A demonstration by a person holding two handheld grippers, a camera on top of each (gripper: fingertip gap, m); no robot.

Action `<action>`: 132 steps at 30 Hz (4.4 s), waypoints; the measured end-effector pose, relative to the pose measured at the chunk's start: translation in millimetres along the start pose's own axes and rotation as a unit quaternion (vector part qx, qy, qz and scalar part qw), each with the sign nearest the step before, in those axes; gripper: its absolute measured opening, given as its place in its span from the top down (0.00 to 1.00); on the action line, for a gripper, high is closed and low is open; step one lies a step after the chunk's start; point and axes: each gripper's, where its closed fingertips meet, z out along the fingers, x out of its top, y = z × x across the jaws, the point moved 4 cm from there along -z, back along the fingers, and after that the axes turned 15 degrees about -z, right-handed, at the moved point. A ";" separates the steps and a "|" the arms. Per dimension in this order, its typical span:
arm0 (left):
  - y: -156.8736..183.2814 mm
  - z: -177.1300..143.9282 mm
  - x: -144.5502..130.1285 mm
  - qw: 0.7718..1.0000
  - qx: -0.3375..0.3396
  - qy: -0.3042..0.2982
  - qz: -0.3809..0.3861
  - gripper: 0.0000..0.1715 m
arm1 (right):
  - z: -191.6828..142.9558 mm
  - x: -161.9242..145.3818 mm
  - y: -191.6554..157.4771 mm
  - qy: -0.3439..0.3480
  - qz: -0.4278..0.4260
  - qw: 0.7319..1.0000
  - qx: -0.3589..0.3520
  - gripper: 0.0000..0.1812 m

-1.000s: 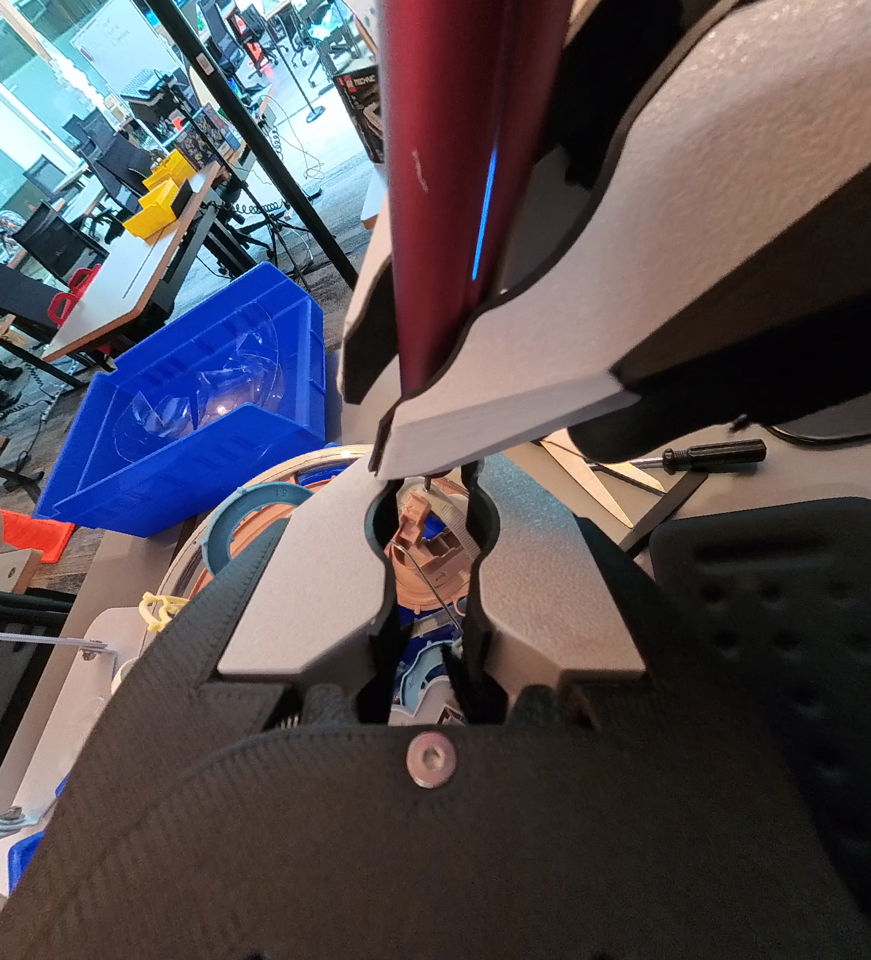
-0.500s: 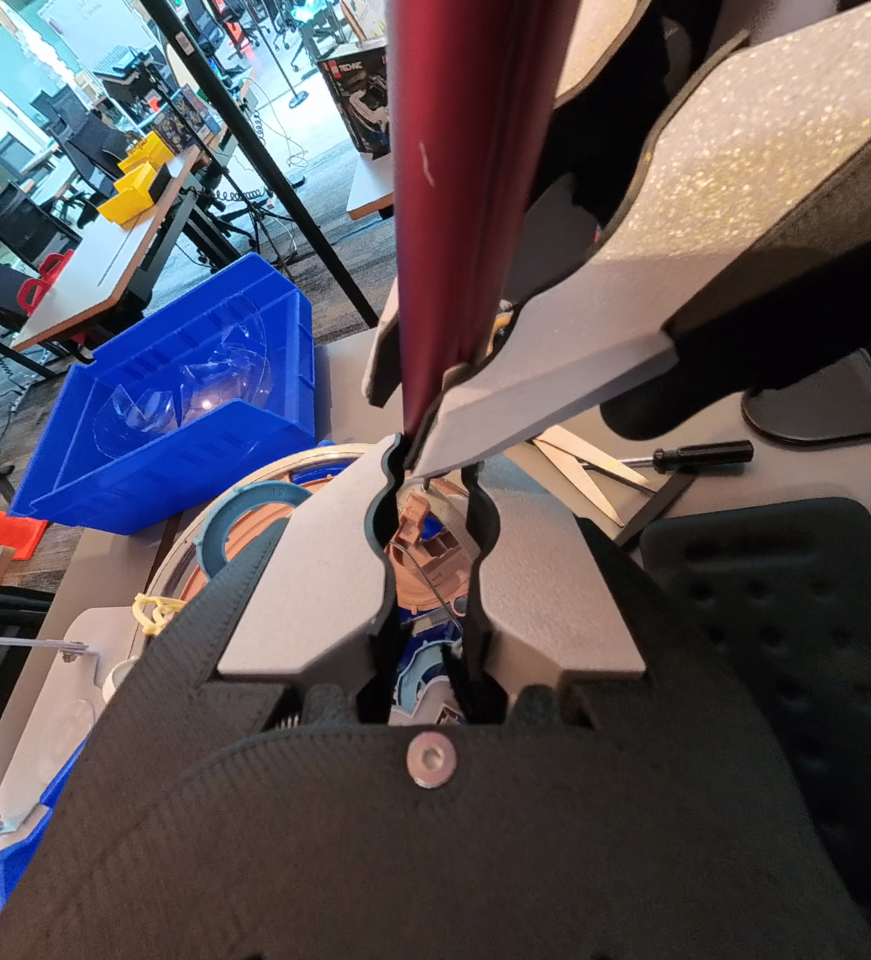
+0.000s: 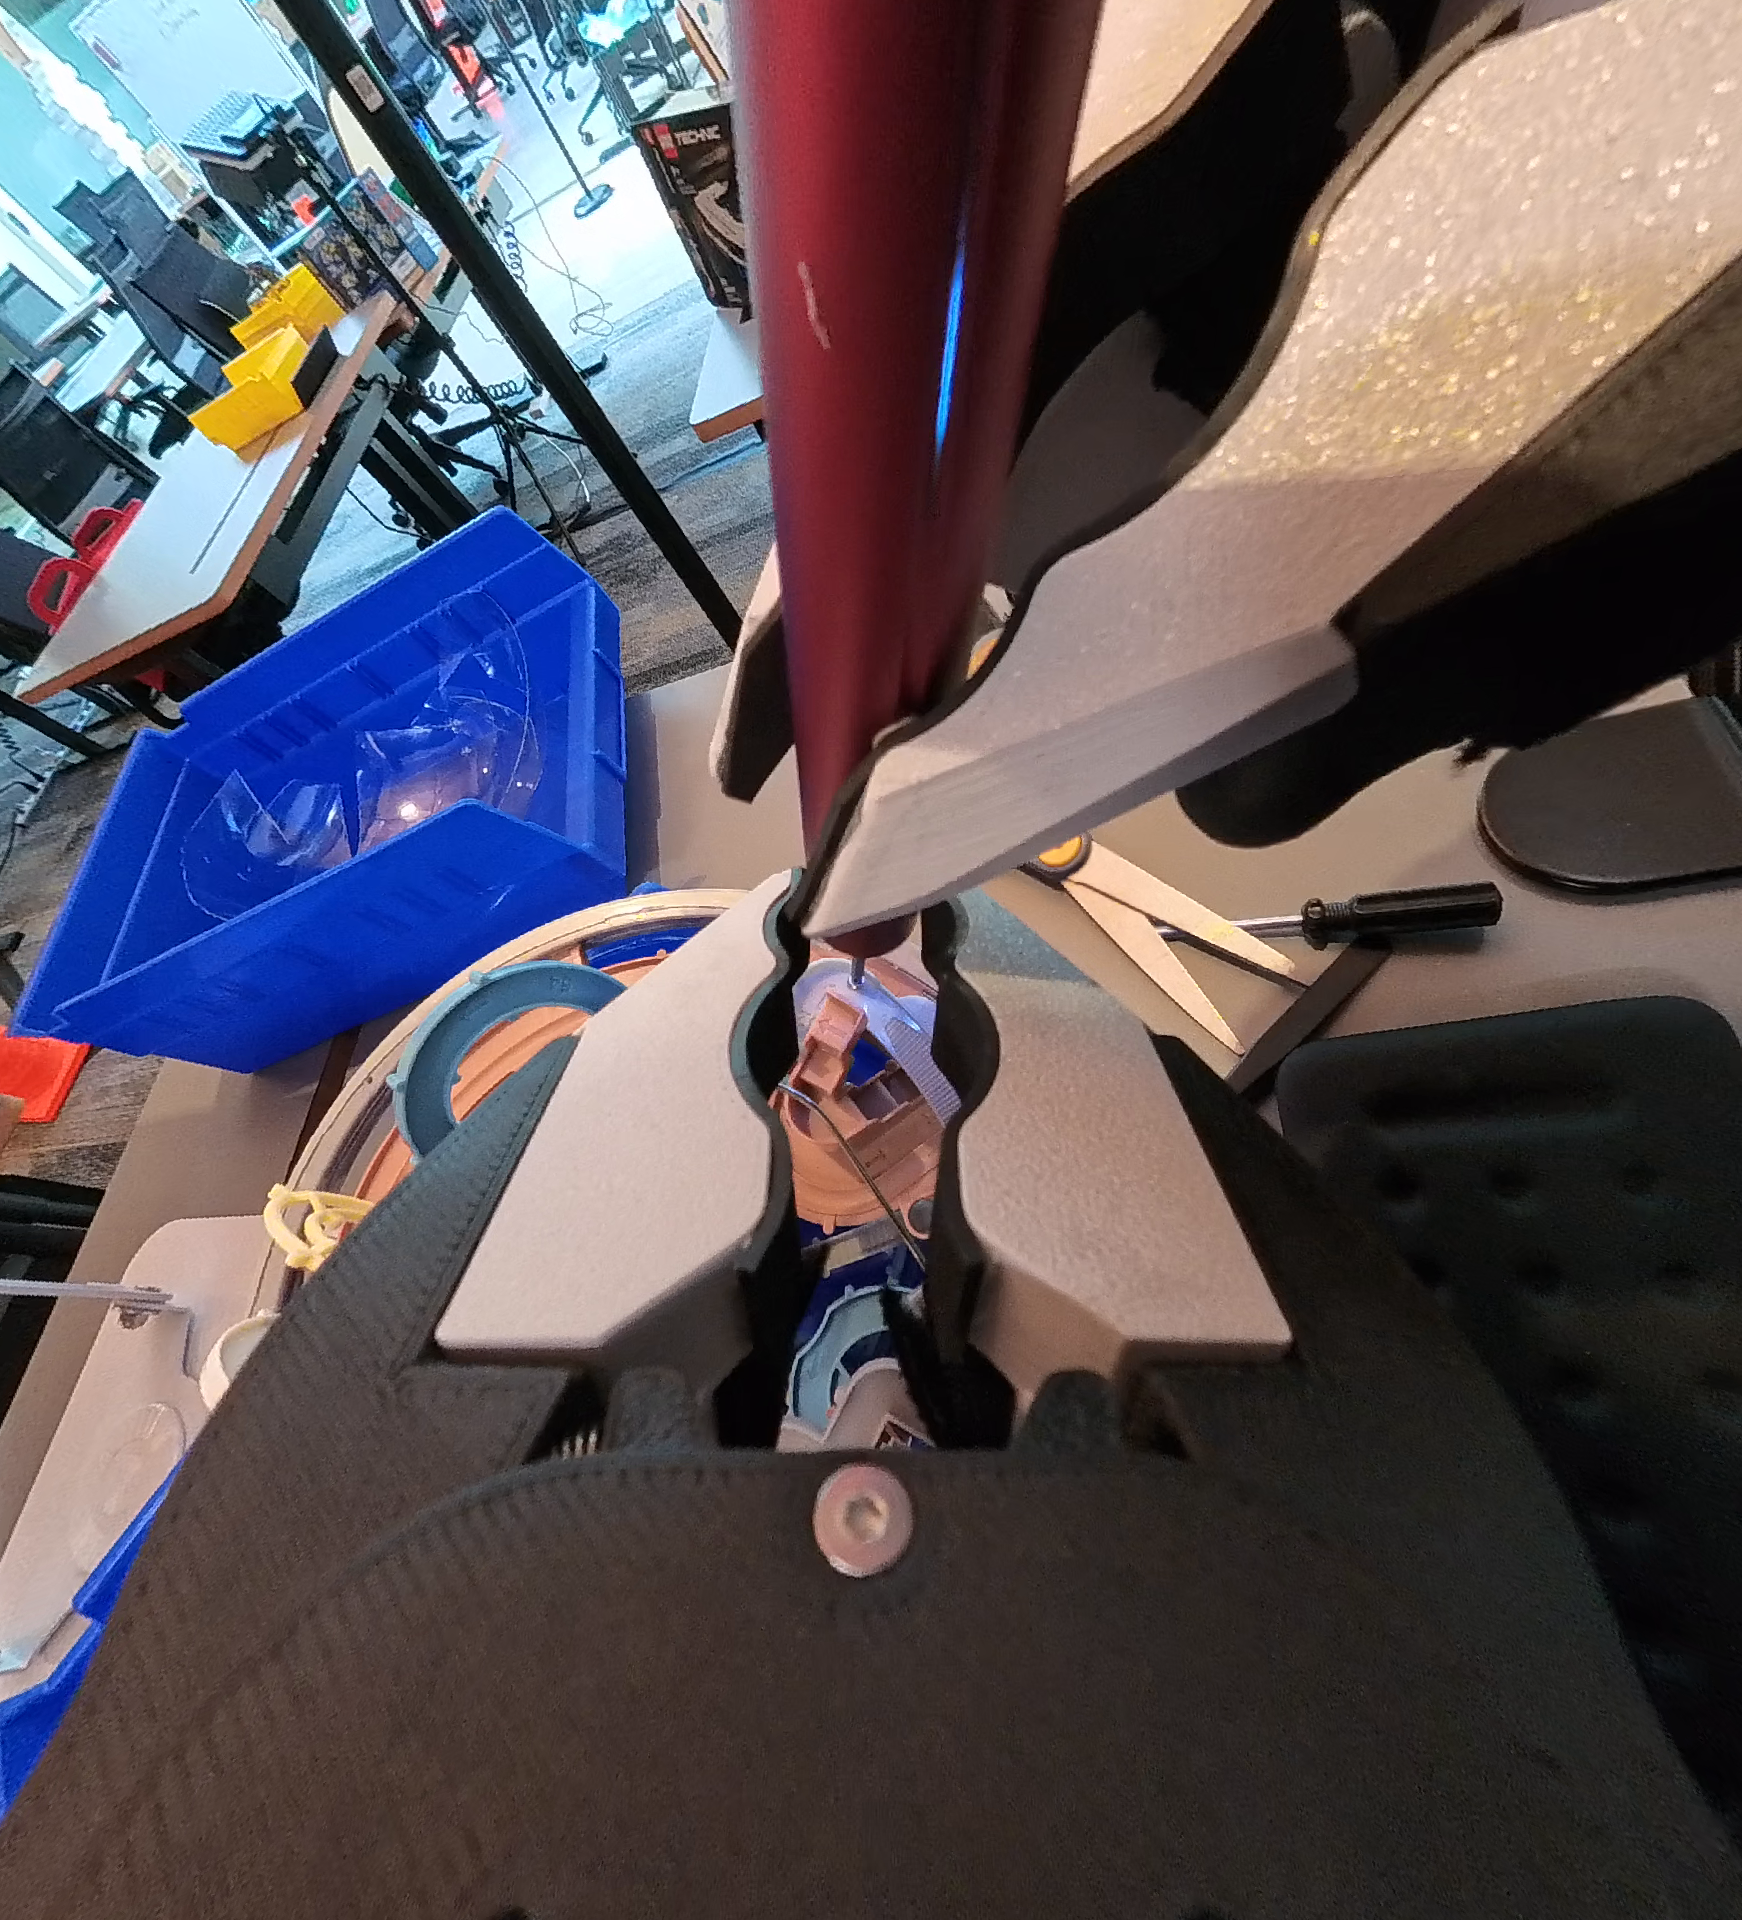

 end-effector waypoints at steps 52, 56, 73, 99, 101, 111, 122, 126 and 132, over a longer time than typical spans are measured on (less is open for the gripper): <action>-24.3 -33.9 8.4 0.998 -0.046 -0.010 -0.051 0.74 | -23.7 48.3 59.9 0.228 0.166 0.959 0.023 0.92; -11.0 -37.9 5.5 0.993 -0.078 -0.010 -0.083 0.75 | -23.4 56.4 58.6 0.256 0.187 0.947 0.046 0.92; -8.2 -62.4 9.6 0.960 -0.167 0.047 -0.221 1.00 | -23.4 88.1 46.3 0.321 0.209 0.917 0.110 0.92; -156.5 -118.6 -129.5 0.952 0.057 -0.156 -0.256 0.73 | -19.4 72.8 41.6 0.319 0.223 0.914 0.109 0.92; -153.4 -123.6 -118.9 0.956 0.048 -0.137 -0.256 0.72 | -21.8 70.4 40.8 0.319 0.226 0.914 0.107 0.92; -25.7 -112.7 3.9 0.947 -0.206 0.030 -0.243 0.73 | -27.6 70.0 29.8 0.337 0.264 0.896 0.116 0.92; 36.0 -76.8 11.5 0.932 -0.279 0.023 -0.231 0.88 | -27.1 68.6 -3.0 0.333 0.282 0.887 0.152 0.92; 37.7 -78.8 4.1 0.930 -0.282 0.013 -0.234 0.88 | -26.5 62.7 -9.6 0.320 0.288 0.886 0.172 0.93; 30.1 -85.6 -1.5 0.937 -0.274 -0.002 -0.215 0.88 | -25.9 56.9 -17.1 0.275 0.253 0.902 0.214 0.88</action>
